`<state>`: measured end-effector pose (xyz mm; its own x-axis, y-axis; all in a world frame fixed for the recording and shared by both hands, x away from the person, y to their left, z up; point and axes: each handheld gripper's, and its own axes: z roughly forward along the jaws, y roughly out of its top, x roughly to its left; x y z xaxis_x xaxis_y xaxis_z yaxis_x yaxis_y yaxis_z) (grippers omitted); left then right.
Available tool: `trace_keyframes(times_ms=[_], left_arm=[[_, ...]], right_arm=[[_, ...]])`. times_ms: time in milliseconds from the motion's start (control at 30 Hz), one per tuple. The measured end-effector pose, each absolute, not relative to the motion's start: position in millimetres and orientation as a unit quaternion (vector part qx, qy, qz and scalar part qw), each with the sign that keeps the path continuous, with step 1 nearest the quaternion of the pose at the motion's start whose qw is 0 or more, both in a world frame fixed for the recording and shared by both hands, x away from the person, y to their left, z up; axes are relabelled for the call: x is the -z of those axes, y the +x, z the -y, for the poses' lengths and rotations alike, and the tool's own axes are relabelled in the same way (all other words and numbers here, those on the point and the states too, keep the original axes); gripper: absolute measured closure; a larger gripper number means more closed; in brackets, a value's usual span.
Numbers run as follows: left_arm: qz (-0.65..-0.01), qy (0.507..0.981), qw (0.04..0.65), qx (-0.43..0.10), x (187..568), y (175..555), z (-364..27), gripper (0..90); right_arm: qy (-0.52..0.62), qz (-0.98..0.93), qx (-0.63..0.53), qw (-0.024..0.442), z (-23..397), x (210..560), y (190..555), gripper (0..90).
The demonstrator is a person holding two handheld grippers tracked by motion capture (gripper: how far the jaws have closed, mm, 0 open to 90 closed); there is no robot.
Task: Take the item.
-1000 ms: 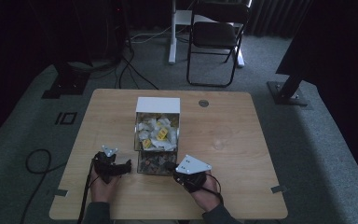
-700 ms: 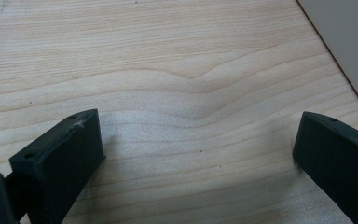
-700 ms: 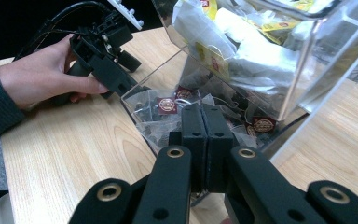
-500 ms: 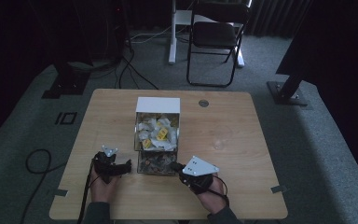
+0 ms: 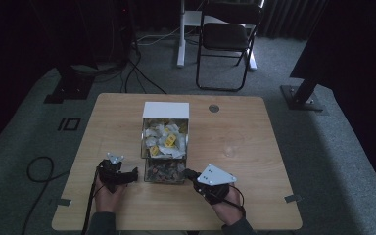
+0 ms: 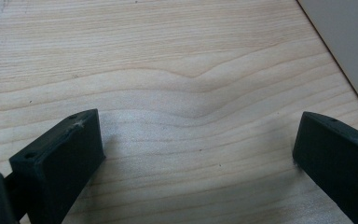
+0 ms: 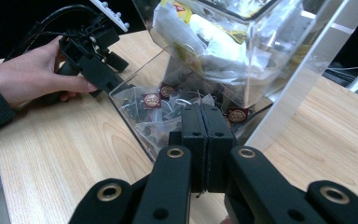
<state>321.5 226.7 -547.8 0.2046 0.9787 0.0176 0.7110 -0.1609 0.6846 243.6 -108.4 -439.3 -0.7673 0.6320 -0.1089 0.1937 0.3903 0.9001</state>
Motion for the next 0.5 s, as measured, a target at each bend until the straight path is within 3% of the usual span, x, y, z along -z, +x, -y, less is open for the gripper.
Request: trace_keyframes(times_ms=[500], left_arm=[[-0.584, 0.724, 0.281, -0.239, 547.8, 321.5, -226.7, 2.0]], right_arm=[[0.274, -0.797, -0.481, 0.242, 126.0, 438.0, 246.9, 89.8]])
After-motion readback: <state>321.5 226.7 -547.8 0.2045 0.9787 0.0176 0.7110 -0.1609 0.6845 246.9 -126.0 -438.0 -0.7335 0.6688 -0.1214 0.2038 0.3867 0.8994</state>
